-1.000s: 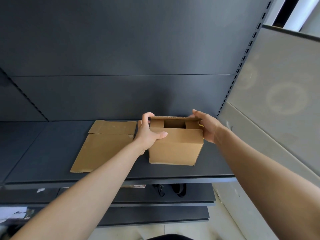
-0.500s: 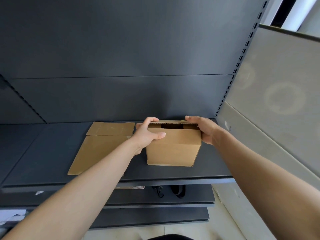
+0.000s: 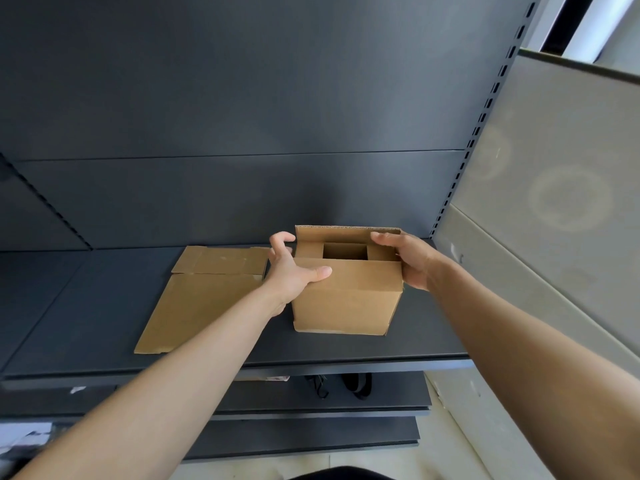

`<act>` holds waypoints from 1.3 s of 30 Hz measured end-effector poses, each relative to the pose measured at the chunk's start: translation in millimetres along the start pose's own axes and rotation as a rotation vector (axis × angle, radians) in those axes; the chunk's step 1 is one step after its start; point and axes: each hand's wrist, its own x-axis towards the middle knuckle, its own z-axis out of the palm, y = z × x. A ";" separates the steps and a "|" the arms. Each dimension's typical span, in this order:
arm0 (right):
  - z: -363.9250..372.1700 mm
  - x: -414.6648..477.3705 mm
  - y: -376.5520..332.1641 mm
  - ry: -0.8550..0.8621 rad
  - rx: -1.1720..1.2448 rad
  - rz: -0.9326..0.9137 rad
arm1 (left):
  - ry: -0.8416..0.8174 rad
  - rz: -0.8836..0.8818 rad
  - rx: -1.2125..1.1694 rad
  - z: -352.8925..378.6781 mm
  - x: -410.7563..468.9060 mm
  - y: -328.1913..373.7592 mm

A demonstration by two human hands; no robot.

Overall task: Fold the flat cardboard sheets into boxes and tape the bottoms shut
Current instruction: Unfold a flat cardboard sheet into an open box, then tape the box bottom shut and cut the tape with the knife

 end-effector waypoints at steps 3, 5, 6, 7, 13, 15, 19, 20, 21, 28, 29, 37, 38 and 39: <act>-1.2 -0.3 -0.5 0.000 0.027 0.022 | -0.083 -0.032 0.043 -0.5 -0.1 2.4; 0.0 -0.1 -0.9 0.015 0.059 0.040 | -0.114 -0.076 0.070 -1.6 0.6 5.0; 0.6 1.2 -1.2 0.032 0.079 0.043 | -0.118 -0.088 0.077 -2.1 1.1 6.6; 0.9 2.8 -1.5 0.057 0.095 0.044 | -0.121 -0.092 0.078 -2.3 1.4 8.1; 1.4 5.2 0.3 0.113 0.050 0.035 | -0.055 -0.054 0.063 -1.3 -2.3 5.7; -0.3 5.3 4.1 0.083 -0.012 -0.001 | -0.033 -0.024 0.009 -0.2 -4.4 4.3; -1.2 5.8 8.5 0.081 -0.101 -0.023 | -0.120 -0.019 0.032 0.5 -6.5 7.4; -1.1 6.0 9.0 0.089 -0.121 -0.025 | -0.132 -0.033 0.032 0.0 -6.3 8.6; -1.1 5.8 9.6 0.097 -0.140 -0.027 | -0.140 -0.049 0.027 0.1 -5.9 9.0; -3.4 2.3 11.3 0.034 -0.140 -0.027 | -0.026 -0.106 0.098 10.4 2.0 14.3; -4.3 1.4 12.2 0.001 -0.135 -0.027 | -0.012 -0.117 0.106 12.0 3.1 15.0; -10.9 4.9 12.3 -0.048 -0.264 -0.027 | 0.077 0.201 0.510 22.5 6.0 27.3; -15.3 5.6 12.6 -0.080 -0.259 -0.017 | 0.051 0.239 0.525 23.7 5.8 27.8; -20.6 7.4 13.1 -0.107 -0.222 -0.021 | 0.035 0.254 0.521 24.4 6.4 28.0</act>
